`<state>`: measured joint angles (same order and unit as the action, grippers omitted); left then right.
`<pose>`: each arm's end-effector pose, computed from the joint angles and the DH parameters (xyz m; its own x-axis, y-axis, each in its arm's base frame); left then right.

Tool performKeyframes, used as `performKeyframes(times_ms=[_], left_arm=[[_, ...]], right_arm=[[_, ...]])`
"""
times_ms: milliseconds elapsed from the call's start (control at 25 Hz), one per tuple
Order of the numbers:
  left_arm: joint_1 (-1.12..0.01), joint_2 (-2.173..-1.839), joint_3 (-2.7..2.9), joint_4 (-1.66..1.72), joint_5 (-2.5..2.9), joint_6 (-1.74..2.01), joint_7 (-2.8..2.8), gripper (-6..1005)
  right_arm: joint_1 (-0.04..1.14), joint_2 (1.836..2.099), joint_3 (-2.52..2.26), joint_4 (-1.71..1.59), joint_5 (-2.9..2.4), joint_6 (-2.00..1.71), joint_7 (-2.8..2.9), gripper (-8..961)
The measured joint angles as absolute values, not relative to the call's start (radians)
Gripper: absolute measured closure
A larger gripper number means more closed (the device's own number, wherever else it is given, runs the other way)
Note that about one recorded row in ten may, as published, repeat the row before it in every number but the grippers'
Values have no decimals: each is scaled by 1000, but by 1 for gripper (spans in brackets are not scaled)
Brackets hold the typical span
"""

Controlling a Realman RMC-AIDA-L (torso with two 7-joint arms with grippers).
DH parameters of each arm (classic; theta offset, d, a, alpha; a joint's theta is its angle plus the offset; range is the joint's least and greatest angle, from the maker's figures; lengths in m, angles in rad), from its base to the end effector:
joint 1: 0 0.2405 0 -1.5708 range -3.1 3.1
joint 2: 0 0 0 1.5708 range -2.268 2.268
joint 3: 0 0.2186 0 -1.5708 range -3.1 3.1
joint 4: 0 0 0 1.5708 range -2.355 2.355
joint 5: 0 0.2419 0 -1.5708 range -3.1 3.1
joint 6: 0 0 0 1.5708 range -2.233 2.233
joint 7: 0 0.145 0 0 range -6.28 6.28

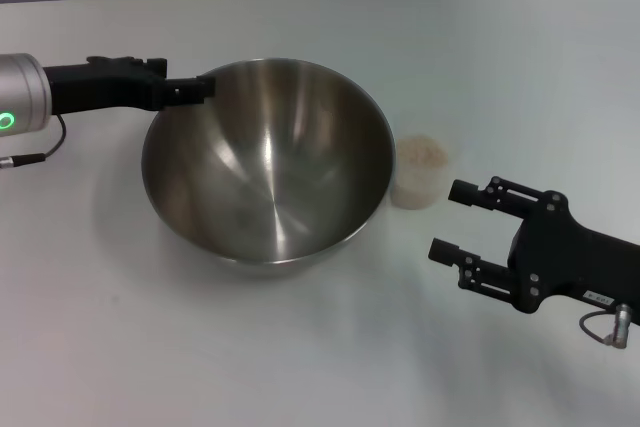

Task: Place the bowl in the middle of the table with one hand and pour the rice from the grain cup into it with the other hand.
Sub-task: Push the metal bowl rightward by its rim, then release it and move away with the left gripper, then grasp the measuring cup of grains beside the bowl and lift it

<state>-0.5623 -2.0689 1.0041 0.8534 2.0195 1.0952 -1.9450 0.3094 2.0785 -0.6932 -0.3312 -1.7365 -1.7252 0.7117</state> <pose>-0.2261 0.4111 0.0252 0.7067 0.5568 0.4365 0.7025 -0.6255 -0.3395 0.2942 0.2411 -0.0164 0.7027 -0.0272 -0.7110 -0.3371 -0.8927 -0.2990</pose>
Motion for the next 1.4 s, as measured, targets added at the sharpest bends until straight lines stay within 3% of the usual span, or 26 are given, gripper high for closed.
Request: performKeyframes(times_ms=[360, 1000, 1400], left_arm=[[-452, -2062, 1000, 967, 1827, 1201, -1772, 172], [-220, -2036, 775, 964, 1655, 1863, -1326, 172], [-195, -2051, 779, 963, 1793, 1927, -1261, 172]], right_arm=[[308, 2080, -656, -323, -1736, -1719, 674, 288], [318, 2082, -579, -282, -1736, -1695, 669, 288], [310, 2082, -565, -248, -1737, -1687, 667, 288]])
